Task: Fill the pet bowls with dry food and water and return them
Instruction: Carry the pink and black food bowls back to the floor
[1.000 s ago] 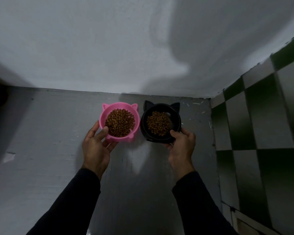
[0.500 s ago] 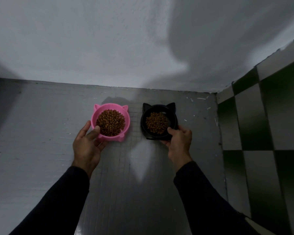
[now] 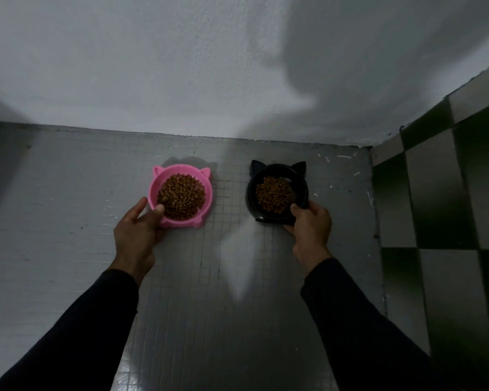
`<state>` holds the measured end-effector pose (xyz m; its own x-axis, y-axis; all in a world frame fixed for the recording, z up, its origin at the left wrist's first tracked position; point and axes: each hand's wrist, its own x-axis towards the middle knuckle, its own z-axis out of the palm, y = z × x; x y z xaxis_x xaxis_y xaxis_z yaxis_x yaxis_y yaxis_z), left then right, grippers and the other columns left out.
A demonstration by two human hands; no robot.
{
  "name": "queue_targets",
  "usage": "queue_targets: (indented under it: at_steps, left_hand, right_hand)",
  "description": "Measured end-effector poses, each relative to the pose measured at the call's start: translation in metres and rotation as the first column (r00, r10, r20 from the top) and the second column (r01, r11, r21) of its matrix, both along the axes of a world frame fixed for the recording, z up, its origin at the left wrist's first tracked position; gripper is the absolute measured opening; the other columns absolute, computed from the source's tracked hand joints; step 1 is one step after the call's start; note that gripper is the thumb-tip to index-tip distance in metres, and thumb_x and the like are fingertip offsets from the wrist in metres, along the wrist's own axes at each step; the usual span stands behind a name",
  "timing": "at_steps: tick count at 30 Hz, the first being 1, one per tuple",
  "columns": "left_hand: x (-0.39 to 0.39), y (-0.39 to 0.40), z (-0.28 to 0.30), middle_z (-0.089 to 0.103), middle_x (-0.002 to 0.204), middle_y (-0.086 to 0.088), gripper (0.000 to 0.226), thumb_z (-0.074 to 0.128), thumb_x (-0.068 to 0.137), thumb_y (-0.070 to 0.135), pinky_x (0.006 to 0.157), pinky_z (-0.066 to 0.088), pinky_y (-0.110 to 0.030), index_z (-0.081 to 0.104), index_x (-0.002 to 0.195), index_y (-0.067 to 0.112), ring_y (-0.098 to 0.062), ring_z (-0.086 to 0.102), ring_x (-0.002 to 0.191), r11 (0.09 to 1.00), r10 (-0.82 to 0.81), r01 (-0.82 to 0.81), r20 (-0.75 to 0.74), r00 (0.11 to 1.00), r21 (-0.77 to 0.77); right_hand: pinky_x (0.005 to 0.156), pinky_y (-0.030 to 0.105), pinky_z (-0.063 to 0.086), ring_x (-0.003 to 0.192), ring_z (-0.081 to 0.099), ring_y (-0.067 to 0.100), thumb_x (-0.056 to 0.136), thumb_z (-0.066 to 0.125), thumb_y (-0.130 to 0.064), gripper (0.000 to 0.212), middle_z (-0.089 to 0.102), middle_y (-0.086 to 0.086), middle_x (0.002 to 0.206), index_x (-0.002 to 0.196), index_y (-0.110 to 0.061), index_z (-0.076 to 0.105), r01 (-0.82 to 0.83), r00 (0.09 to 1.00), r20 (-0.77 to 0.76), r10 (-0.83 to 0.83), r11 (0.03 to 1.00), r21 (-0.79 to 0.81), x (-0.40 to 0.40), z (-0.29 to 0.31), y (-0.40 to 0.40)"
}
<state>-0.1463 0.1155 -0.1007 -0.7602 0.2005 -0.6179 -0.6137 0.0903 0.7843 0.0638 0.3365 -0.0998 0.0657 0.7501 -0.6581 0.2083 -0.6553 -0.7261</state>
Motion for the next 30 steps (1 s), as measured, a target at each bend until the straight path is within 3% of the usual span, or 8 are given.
queue_targets:
  at_steps: [2, 5, 8, 12, 16, 23, 28, 30]
  left_hand:
    - [-0.001, 0.002, -0.003, 0.069, 0.128, -0.022, 0.062, 0.076, 0.091, 0.006, 0.086, 0.062, -0.038, 0.053, 0.149, 0.009, -0.025, 0.072, 0.103, 0.999, 0.005, -0.006, -0.040, 0.999, -0.036]
    - [-0.002, 0.005, -0.006, 0.074, 0.116, -0.018, 0.054, 0.078, 0.089, 0.005, 0.073, 0.064, -0.031, 0.062, 0.141, 0.007, -0.019, 0.076, 0.087, 0.998, -0.014, 0.008, -0.077, 0.997, -0.068]
    - [-0.002, 0.007, -0.008, 0.076, 0.108, -0.015, 0.045, 0.077, 0.090, 0.004, 0.067, 0.063, -0.028, 0.066, 0.133, 0.006, -0.017, 0.076, 0.080, 0.994, -0.021, 0.010, -0.103, 0.994, -0.113]
    - [-0.005, 0.010, -0.011, 0.076, 0.098, -0.009, 0.041, 0.076, 0.090, 0.002, 0.062, 0.062, -0.024, 0.068, 0.130, 0.004, -0.010, 0.075, 0.069, 0.988, -0.019, -0.003, -0.137, 0.990, -0.156]
    - [-0.009, 0.009, -0.012, 0.076, 0.100, -0.008, 0.039, 0.077, 0.090, 0.005, 0.064, 0.063, -0.027, 0.070, 0.128, 0.007, -0.013, 0.077, 0.073, 0.975, -0.025, -0.007, -0.139, 0.990, -0.221]
    - [-0.003, 0.013, -0.012, 0.075, 0.113, -0.014, 0.046, 0.080, 0.089, 0.014, 0.081, 0.065, -0.042, 0.067, 0.134, 0.010, -0.024, 0.075, 0.091, 0.945, -0.031, -0.026, -0.169, 0.985, -0.327]
    - [-0.002, 0.011, -0.010, 0.072, 0.121, -0.018, 0.055, 0.081, 0.088, 0.012, 0.089, 0.063, -0.048, 0.061, 0.139, 0.007, -0.030, 0.074, 0.101, 0.941, -0.039, -0.017, -0.157, 0.987, -0.339]
    - [-0.002, 0.011, -0.008, 0.073, 0.120, -0.017, 0.055, 0.081, 0.088, 0.013, 0.089, 0.063, -0.048, 0.062, 0.140, 0.008, -0.028, 0.074, 0.101, 0.937, -0.065, 0.005, -0.162, 0.985, -0.350]
  right_hand:
    - [0.090, 0.049, 0.059, 0.100, 0.069, 0.027, 0.086, 0.073, -0.013, 0.020, 0.072, 0.008, 0.108, 0.106, -0.015, 0.070, -0.084, 0.989, 0.127, 0.077, 0.995, 0.053, 0.000, -0.003, 0.000]
    - [0.080, 0.046, 0.059, 0.086, 0.069, 0.026, 0.083, 0.072, -0.017, 0.004, 0.072, 0.005, 0.088, 0.081, -0.014, 0.070, -0.163, 0.963, 0.235, 0.135, 0.981, 0.108, 0.002, -0.002, -0.002]
    - [0.065, 0.040, 0.055, 0.068, 0.060, 0.023, 0.081, 0.069, -0.016, 0.026, 0.062, 0.001, 0.065, 0.058, -0.018, 0.058, -0.172, 0.955, 0.267, 0.130, 0.975, 0.140, 0.003, -0.002, -0.001]
    - [0.070, 0.047, 0.062, 0.068, 0.064, 0.023, 0.086, 0.071, -0.015, 0.029, 0.064, 0.000, 0.065, 0.058, -0.018, 0.060, -0.136, 0.953, 0.285, 0.098, 0.984, 0.115, 0.005, -0.002, 0.002]
    - [0.072, 0.049, 0.063, 0.067, 0.063, 0.022, 0.088, 0.072, -0.015, 0.035, 0.062, -0.001, 0.064, 0.056, -0.018, 0.057, -0.145, 0.952, 0.287, 0.102, 0.980, 0.133, 0.007, -0.003, 0.003]
    - [0.060, 0.026, 0.045, 0.057, 0.053, 0.013, 0.088, 0.072, -0.013, 0.045, 0.055, -0.007, 0.057, 0.051, -0.023, 0.048, -0.154, 0.942, 0.325, 0.087, 0.970, 0.186, 0.002, -0.002, -0.001]
    - [0.071, 0.041, 0.060, 0.075, 0.069, 0.026, 0.089, 0.073, -0.014, 0.031, 0.071, 0.008, 0.077, 0.061, -0.015, 0.060, -0.170, 0.936, 0.335, 0.106, 0.971, 0.166, 0.002, -0.001, -0.002]
    - [0.071, 0.038, 0.060, 0.077, 0.070, 0.025, 0.090, 0.073, -0.017, 0.024, 0.071, 0.007, 0.078, 0.068, -0.011, 0.065, -0.191, 0.934, 0.336, 0.123, 0.966, 0.176, 0.004, -0.001, -0.003]
